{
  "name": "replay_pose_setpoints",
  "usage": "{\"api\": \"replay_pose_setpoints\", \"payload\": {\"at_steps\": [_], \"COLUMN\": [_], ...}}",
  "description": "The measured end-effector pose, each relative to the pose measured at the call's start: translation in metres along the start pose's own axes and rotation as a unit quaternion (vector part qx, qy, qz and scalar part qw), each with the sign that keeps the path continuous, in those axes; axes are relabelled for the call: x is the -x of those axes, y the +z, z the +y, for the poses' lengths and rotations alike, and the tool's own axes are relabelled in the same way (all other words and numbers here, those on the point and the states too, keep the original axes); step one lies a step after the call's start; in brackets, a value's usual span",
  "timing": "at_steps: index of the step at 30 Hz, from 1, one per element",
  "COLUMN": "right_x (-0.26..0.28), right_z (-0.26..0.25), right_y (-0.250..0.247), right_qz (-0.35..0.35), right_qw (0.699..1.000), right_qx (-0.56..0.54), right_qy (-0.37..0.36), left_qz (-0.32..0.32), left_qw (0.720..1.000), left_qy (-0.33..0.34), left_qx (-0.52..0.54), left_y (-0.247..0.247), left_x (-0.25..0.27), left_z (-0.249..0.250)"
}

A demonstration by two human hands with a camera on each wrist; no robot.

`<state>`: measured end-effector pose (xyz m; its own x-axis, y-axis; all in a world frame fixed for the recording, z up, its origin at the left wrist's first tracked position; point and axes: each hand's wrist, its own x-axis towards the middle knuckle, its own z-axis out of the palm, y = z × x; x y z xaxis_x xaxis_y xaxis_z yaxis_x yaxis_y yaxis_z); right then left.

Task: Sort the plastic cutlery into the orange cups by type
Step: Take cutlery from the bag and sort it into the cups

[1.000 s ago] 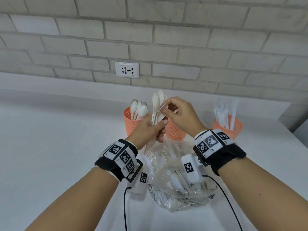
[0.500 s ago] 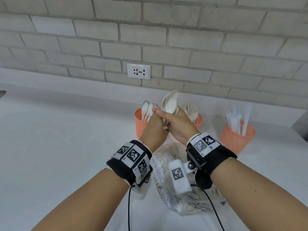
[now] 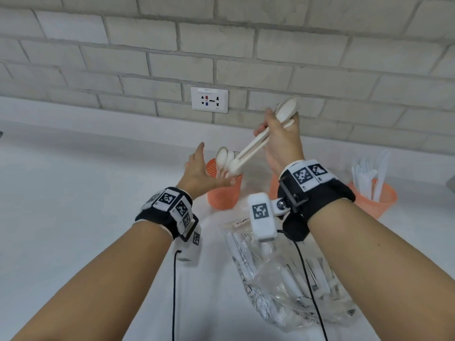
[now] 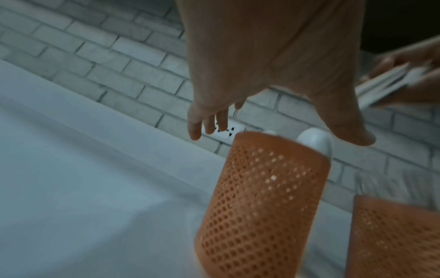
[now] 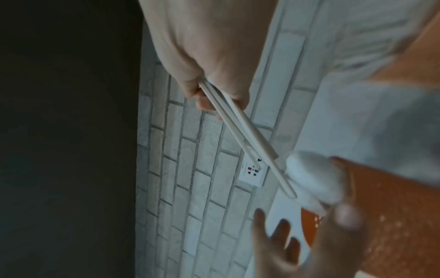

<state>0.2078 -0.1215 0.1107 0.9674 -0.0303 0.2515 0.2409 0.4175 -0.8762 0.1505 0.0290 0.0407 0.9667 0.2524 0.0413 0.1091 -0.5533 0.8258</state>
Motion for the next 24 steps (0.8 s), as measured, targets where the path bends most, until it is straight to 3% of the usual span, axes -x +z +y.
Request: {"api": "replay_pose_setpoints", "payload": {"at_steps": [4, 8, 13, 17, 19, 21, 24], "right_x": [0.003, 0.003, 0.004, 0.002, 0.003, 0.007, 0.017], "right_z": [0.017, 0.044, 0.058, 0.058, 0.056, 0.058, 0.068], "right_y": [0.021, 0.022, 0.014, 0.011, 0.010, 0.008, 0.004], "right_qz": [-0.022, -0.024, -0.060, -0.059, -0.096, -0.154, -0.196], "right_qw": [1.000, 0.991, 0.952, 0.938, 0.925, 0.893, 0.785], "right_qx": [0.020, 0.132, 0.284, 0.298, 0.317, 0.375, 0.544], "right_qy": [-0.007, -0.002, -0.100, -0.168, -0.188, -0.195, -0.222], "left_qz": [-0.007, 0.004, 0.012, 0.011, 0.009, 0.004, 0.004], "left_qw": [1.000, 0.998, 0.997, 0.997, 0.997, 0.997, 0.998], "left_qy": [-0.003, 0.029, 0.046, 0.047, 0.046, 0.044, 0.040], "left_qx": [0.020, 0.051, 0.058, 0.065, 0.064, 0.060, 0.053], "left_y": [0.017, 0.027, 0.030, 0.031, 0.031, 0.031, 0.032], "left_x": [-0.012, -0.018, -0.020, -0.020, -0.021, -0.022, -0.025], "left_z": [-0.008, -0.012, -0.013, -0.012, -0.013, -0.014, -0.016]}}
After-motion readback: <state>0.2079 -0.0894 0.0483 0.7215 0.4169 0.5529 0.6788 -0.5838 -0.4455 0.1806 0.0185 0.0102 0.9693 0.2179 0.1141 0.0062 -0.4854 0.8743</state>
